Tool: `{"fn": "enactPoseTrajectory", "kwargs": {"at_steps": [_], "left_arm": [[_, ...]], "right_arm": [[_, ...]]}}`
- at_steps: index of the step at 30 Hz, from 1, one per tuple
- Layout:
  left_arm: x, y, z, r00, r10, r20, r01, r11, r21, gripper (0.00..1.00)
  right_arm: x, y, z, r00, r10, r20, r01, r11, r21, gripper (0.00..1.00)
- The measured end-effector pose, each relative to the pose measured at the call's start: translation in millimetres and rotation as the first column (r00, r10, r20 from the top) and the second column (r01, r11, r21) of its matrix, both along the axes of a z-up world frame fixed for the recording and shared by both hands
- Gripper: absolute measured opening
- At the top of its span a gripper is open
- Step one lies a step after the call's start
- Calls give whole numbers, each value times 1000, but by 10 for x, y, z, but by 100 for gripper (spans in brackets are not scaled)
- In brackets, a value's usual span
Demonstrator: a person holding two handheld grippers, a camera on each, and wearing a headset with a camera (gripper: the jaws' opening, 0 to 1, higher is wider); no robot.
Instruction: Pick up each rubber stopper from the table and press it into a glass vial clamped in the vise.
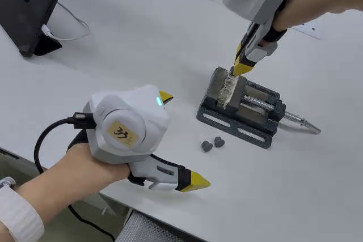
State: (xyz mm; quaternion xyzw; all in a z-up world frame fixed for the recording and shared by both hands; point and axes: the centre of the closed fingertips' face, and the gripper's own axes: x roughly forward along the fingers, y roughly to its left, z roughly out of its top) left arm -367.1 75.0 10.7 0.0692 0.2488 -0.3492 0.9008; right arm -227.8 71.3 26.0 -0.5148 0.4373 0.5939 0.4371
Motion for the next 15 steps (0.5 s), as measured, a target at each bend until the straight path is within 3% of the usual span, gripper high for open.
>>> {"fn": "enactPoseTrajectory", "kwargs": {"at_steps": [6, 15], "left_arm": [[18, -15, 9, 1000, 0, 4, 0, 1000, -4, 99], [13, -22, 0, 1000, 3, 1, -3, 1000, -7, 99]], "right_arm": [[11, 5, -11, 998, -67, -2, 67, 998, -17, 4], [-59, -26, 8, 980, -199, 14, 199, 980, -3, 4]]}}
